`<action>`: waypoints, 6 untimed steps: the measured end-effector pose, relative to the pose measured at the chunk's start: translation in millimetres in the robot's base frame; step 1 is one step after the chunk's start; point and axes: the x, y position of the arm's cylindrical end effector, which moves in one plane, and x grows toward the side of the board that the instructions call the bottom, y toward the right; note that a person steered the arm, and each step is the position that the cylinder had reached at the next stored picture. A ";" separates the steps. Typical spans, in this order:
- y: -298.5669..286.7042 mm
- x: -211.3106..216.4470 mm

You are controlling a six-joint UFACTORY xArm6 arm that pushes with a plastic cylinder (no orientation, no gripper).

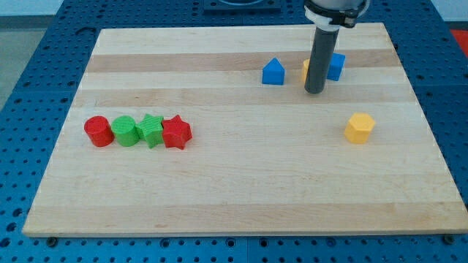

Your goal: Push the yellow hexagon towards center

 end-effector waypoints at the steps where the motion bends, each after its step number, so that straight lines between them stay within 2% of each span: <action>1: 29.0 14.6; 3: 132.9 27.0; 4: 146.4 77.4; 5: 130.5 118.9; 6: 89.7 117.5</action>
